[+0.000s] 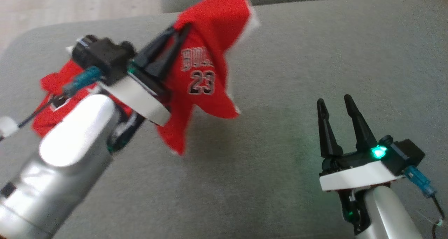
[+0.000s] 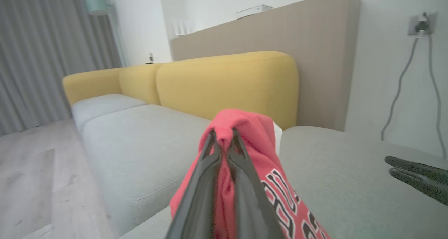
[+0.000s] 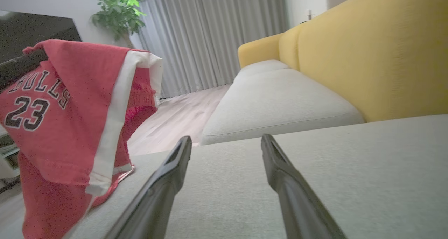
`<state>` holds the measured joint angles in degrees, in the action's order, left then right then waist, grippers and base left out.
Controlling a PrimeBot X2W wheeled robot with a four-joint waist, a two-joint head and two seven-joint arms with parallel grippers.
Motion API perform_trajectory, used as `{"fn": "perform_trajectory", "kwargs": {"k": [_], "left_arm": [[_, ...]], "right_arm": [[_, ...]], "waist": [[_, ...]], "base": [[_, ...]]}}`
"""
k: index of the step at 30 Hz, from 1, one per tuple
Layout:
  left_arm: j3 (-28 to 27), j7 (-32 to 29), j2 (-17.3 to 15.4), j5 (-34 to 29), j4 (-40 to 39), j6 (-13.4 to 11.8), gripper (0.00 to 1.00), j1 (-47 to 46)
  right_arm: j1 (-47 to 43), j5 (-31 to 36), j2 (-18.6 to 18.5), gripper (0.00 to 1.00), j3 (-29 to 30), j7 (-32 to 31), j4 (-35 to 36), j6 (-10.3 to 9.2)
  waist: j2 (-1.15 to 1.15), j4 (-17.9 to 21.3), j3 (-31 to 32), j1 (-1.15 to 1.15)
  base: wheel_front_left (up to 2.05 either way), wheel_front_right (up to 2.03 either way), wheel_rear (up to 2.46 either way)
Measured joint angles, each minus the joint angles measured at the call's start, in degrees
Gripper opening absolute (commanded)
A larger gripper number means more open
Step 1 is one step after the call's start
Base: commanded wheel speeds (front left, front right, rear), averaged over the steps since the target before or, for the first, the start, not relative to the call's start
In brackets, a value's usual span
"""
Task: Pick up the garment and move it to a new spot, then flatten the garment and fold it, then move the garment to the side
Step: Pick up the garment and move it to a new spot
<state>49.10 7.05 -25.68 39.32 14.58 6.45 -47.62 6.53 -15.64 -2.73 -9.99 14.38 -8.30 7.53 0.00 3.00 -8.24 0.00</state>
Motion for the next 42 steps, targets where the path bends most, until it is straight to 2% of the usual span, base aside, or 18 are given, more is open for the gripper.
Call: {"fn": "perform_trajectory", "kwargs": {"k": [4, 8, 9, 10, 13, 17, 20, 26, 30, 35, 38, 42], "left_arm": [[1.8, -1.0, 1.6, -1.6, -0.5, -0.5, 0.00, -0.2], [4.4, -2.1, 4.7, -1.7, 1.4, -0.6, 0.00, -0.4], [5.6, -2.6, 5.4, -1.9, 2.5, -0.4, 0.79, -0.4], [7.0, -2.6, 6.1, -2.6, 3.7, -0.4, 1.00, -0.4], [9.6, -1.8, 6.6, -5.4, 7.5, 0.1, 1.00, -0.5], [9.3, 2.2, 6.4, -6.7, 11.7, -1.0, 1.00, -0.6], [6.5, 4.9, 5.7, -6.1, 13.0, -2.7, 1.00, -0.5], [1.2, 7.2, 1.8, -5.6, 11.8, -7.1, 1.00, 2.2], [-1.4, 7.3, 0.2, -5.6, 7.4, -10.7, 1.00, 11.0], [-5.5, 7.2, 0.1, -8.0, 0.2, -15.1, 1.00, 24.7], [-8.9, 7.3, 2.1, -9.2, -3.2, -17.1, 1.00, 32.0], [-12.7, 7.3, 4.8, -11.6, -5.8, -17.5, 1.00, 38.1]], "right_arm": [[0.1, -1.1, 0.0, 1.00, -0.1, 0.0, 1.0, 0.00], [0.3, -2.3, 0.0, 1.00, -0.1, 0.0, 2.5, 0.00], [0.3, -2.7, 0.0, 1.00, 0.0, 0.0, 2.8, 0.00], [0.3, -3.1, 0.0, 1.00, 0.2, 0.0, 2.9, 0.00], [0.3, -3.4, 0.0, 1.00, 0.2, 0.0, 3.2, 0.00], [0.3, -3.4, 0.0, 1.00, 1.0, 0.0, 3.4, 0.00], [0.2, -3.3, 0.0, 1.00, 1.5, 0.0, 3.4, 0.00], [-0.3, -1.9, 0.0, 1.00, 3.7, 0.0, 2.6, 0.00], [-0.5, -1.2, 0.0, 1.00, 4.8, 0.0, 1.5, 0.00], [-2.3, -0.9, 0.1, 1.00, 4.9, 0.0, 0.3, 0.00], [-4.3, -0.9, 0.1, 1.00, 5.1, 0.0, -0.2, 0.00], [-4.9, -0.9, 0.1, 1.00, 5.0, 0.0, -0.5, 0.00]], "waist": [[0.00, 3.3, -0.9, 0.00], [0.00, 7.8, -2.5, 0.01], [0.00, 8.8, -2.9, 0.01], [0.00, 9.7, -3.4, 0.01], [0.00, 11.9, -4.9, 0.01], [0.00, 12.5, -6.1, 0.02], [0.00, 11.1, -5.8, 0.01], [0.00, 5.7, -3.7, 0.01], [0.00, 1.7, -1.8, 0.00], [0.00, -1.9, 1.2, -0.01], [0.00, -3.4, 2.8, -0.01], [0.00, -4.7, 3.9, -0.01]], "base": [[0.00, 0.00, 0.00], [0.00, 0.00, 0.00], [0.00, 0.00, 0.00], [0.00, 0.00, 0.00], [0.00, 0.00, 0.00], [0.00, 0.00, 0.00], [0.00, 0.00, 0.00], [0.00, 0.00, 0.00], [0.00, 0.00, 0.00], [0.00, 0.00, 0.00], [0.00, 0.00, 0.00], [0.00, 0.00, 0.00]]}}
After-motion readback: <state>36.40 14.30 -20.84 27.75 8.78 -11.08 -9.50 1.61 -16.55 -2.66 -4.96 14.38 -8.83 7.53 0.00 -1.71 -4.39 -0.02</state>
